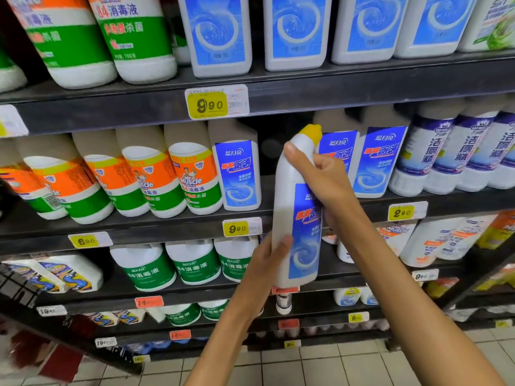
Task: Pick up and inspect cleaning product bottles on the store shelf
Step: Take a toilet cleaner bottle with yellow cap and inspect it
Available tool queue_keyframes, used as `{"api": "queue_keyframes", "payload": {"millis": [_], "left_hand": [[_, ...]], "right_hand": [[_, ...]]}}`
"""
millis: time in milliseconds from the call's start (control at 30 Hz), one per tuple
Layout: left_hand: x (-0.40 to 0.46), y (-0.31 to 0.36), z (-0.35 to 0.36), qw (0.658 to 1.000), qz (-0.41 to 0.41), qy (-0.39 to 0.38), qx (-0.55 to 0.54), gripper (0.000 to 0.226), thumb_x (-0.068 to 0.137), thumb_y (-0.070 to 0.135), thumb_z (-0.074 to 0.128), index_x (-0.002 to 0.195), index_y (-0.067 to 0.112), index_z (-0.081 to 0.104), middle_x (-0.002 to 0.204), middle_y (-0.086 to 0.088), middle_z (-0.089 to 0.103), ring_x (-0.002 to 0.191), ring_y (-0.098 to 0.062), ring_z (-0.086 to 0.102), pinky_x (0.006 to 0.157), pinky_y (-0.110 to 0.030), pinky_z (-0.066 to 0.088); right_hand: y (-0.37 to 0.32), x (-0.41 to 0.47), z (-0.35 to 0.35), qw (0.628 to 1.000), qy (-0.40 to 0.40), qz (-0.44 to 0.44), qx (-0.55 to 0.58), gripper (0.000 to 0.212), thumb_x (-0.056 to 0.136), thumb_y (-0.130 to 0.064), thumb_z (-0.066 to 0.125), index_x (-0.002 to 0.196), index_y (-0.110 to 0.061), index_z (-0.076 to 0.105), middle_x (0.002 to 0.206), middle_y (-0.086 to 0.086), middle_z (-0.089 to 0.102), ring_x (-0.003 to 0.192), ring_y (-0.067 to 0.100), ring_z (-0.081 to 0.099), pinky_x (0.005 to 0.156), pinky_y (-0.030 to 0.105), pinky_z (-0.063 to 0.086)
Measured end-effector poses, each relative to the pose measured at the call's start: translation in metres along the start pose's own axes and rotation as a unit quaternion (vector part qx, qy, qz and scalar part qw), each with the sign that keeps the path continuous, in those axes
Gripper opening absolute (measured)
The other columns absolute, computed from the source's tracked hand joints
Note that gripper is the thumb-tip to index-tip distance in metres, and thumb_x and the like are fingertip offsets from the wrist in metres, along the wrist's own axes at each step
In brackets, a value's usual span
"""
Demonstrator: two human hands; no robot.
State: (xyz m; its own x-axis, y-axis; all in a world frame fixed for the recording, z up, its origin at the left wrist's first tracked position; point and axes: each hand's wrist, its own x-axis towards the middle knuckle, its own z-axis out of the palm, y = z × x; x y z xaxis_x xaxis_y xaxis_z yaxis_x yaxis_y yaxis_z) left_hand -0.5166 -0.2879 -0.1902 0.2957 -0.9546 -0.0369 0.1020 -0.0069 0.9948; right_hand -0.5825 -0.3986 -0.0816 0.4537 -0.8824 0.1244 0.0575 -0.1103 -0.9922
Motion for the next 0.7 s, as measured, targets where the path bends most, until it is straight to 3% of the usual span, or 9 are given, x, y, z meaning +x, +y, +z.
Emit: {"api": "queue_keyframes", "payload": {"millis": [100, 167, 267, 367, 467, 567, 700], "left_hand": [[0.012, 0.009, -0.003, 0.993, 0.021, 0.051, 0.104, 0.038, 0.079, 0.028, 0.075, 0.113, 0.024, 0.057, 0.100, 0.010, 0.069, 0.087, 0.002, 0.067, 0.067, -0.011, 0.052], [0.022, 0.017, -0.007, 0.995, 0.004, 0.060, 0.073, 0.038, 0.081, 0.021, 0.072, 0.115, 0.016, 0.057, 0.106, -0.001, 0.070, 0.093, -0.008, 0.068, 0.076, -0.024, 0.057], [0.035, 0.027, -0.017, 0.998, -0.015, 0.057, 0.034, 0.049, 0.077, 0.027, 0.074, 0.120, 0.011, 0.055, 0.113, -0.008, 0.069, 0.101, -0.022, 0.068, 0.088, -0.045, 0.055], [0.047, 0.031, -0.020, 0.996, -0.002, 0.068, 0.057, 0.052, 0.075, 0.031, 0.077, 0.118, 0.012, 0.055, 0.112, -0.005, 0.069, 0.101, -0.018, 0.067, 0.087, -0.039, 0.056], [0.059, 0.031, -0.015, 0.991, 0.022, 0.114, 0.065, 0.037, 0.085, 0.020, 0.069, 0.115, 0.006, 0.053, 0.112, -0.006, 0.066, 0.101, -0.017, 0.066, 0.082, -0.025, 0.055], [0.065, 0.030, -0.009, 0.974, 0.035, 0.158, 0.159, 0.037, 0.088, 0.024, 0.065, 0.115, 0.005, 0.049, 0.113, -0.006, 0.062, 0.098, -0.010, 0.061, 0.071, -0.009, 0.049], [0.058, 0.022, -0.002, 0.955, 0.065, 0.216, 0.191, 0.043, 0.088, 0.019, 0.065, 0.125, 0.009, 0.047, 0.122, -0.007, 0.058, 0.112, -0.018, 0.057, 0.095, -0.036, 0.049]], "right_hand": [[0.003, 0.014, -0.001, 0.999, 0.014, 0.027, -0.022, 0.069, 0.075, -0.057, 0.067, 0.095, 0.009, 0.056, 0.093, 0.023, 0.068, 0.079, 0.030, 0.070, 0.069, 0.037, 0.056], [0.002, 0.023, -0.003, 0.999, -0.017, 0.013, -0.035, 0.058, 0.079, -0.052, 0.065, 0.102, 0.001, 0.057, 0.085, 0.008, 0.072, 0.072, 0.016, 0.071, 0.063, 0.028, 0.057], [0.001, 0.036, -0.006, 0.993, -0.060, -0.033, -0.099, 0.039, 0.081, -0.037, 0.070, 0.108, -0.012, 0.057, 0.095, 0.002, 0.070, 0.075, 0.009, 0.069, 0.060, 0.017, 0.055], [0.000, 0.046, -0.004, 0.993, -0.038, -0.061, -0.095, 0.044, 0.079, -0.033, 0.074, 0.113, -0.011, 0.056, 0.099, -0.001, 0.069, 0.076, 0.004, 0.068, 0.060, 0.013, 0.053], [-0.003, 0.054, -0.002, 0.987, -0.007, -0.118, -0.110, 0.042, 0.076, -0.031, 0.078, 0.109, -0.021, 0.055, 0.095, -0.020, 0.061, 0.080, -0.014, 0.062, 0.066, 0.006, 0.047], [0.000, 0.060, -0.002, 0.980, 0.007, -0.146, -0.138, 0.053, 0.072, -0.032, 0.081, 0.117, -0.014, 0.059, 0.105, -0.009, 0.060, 0.094, -0.001, 0.059, 0.080, 0.011, 0.047], [0.002, 0.064, 0.000, 0.978, 0.023, -0.164, -0.127, 0.055, 0.070, -0.030, 0.082, 0.117, -0.012, 0.059, 0.097, -0.016, 0.058, 0.085, -0.009, 0.057, 0.073, 0.003, 0.045]]}}
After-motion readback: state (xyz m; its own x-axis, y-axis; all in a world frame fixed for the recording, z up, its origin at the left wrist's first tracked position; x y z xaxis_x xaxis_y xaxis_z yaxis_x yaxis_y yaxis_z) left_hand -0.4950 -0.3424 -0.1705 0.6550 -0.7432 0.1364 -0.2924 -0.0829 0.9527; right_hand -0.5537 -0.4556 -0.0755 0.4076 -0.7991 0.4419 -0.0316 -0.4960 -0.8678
